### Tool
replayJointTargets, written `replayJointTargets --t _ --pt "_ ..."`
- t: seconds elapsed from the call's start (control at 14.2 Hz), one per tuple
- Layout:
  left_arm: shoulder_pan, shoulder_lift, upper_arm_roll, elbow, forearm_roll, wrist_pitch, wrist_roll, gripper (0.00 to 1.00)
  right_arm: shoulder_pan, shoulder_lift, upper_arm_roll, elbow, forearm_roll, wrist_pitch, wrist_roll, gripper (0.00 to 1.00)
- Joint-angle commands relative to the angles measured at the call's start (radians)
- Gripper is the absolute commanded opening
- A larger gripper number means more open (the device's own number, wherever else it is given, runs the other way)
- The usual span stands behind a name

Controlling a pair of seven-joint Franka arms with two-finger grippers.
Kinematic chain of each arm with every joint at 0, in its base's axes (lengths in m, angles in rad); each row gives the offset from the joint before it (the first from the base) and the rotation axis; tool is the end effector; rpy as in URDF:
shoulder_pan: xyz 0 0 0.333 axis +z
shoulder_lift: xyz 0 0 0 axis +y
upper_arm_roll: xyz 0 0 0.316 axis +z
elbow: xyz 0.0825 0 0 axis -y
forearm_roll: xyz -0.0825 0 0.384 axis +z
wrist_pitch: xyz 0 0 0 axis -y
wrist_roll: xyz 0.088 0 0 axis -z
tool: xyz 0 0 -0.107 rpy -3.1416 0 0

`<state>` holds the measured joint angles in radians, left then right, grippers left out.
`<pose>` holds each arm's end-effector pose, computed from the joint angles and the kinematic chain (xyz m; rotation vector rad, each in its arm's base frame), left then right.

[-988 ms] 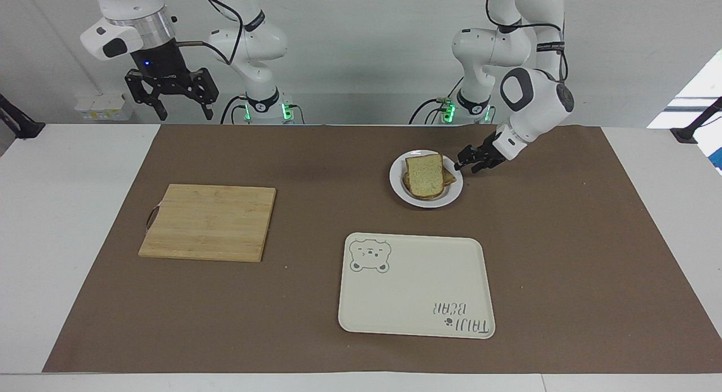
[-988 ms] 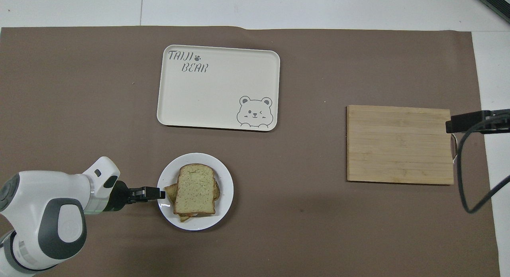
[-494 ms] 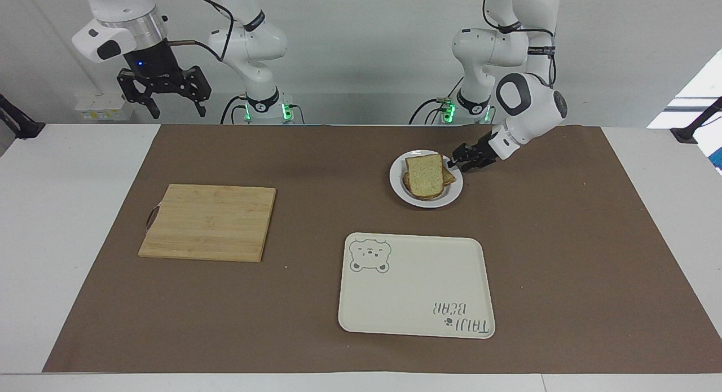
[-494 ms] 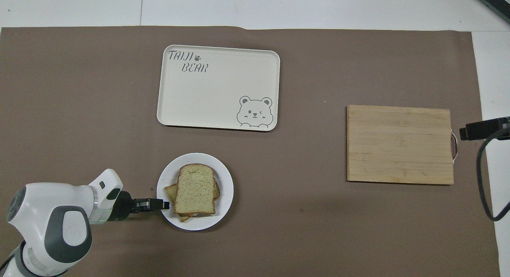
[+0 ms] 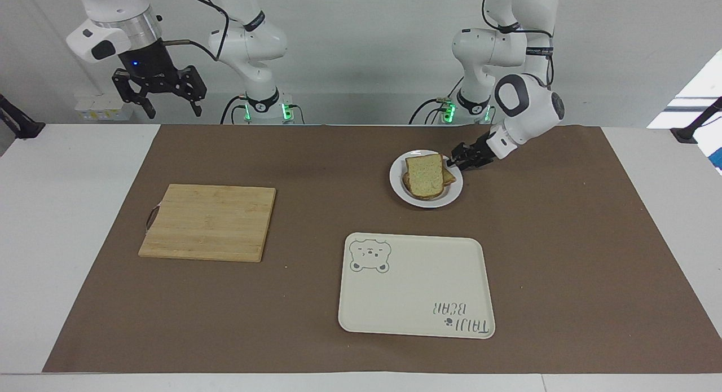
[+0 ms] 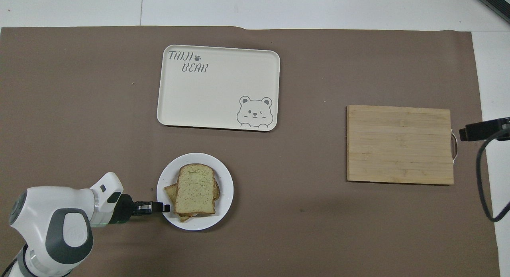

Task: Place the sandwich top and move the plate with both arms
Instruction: 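Grip the white plate's rim with the left gripper, then slide the plate with the left gripper onto the bear tray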

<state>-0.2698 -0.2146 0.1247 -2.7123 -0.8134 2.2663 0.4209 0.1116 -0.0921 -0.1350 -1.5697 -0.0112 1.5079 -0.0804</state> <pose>0.3702 -0.0755 0.2822 2.5317 0.0511 -0.1884 0.5190 -0.0173 0.6684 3.1397 0.0887 0.0463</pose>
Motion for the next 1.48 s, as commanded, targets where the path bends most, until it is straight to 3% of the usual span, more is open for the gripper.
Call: replayJointTargets --t 0.0,0.21,0.64,1.13,1.41 --pt "-0.012 -0.031 0.009 -0.03 -0.053 0.01 0.022 0.02 -0.004 -0.012 0.008 -0.004 -0.001 -0.012 -0.016 1.0" --pt "0.011 -0.032 0.012 -0.023 -0.13 -0.028 0.053 0.0 -0.006 -0.011 0.006 -0.003 -0.001 -0.012 -0.016 1.0" --pt "0.196 0.006 0.013 0.09 -0.181 -0.247 0.11 0.0 -0.004 -0.012 0.006 -0.004 -0.001 -0.012 -0.016 1.0" --pt "0.273 0.155 0.012 0.32 -0.296 -0.346 0.11 0.0 -0.004 -0.012 0.006 -0.004 -0.001 -0.012 -0.016 1.0" --pt "0.242 0.269 0.004 0.483 -0.303 -0.263 0.102 0.0 -0.006 -0.011 0.006 -0.004 -0.001 -0.012 -0.016 1.0"
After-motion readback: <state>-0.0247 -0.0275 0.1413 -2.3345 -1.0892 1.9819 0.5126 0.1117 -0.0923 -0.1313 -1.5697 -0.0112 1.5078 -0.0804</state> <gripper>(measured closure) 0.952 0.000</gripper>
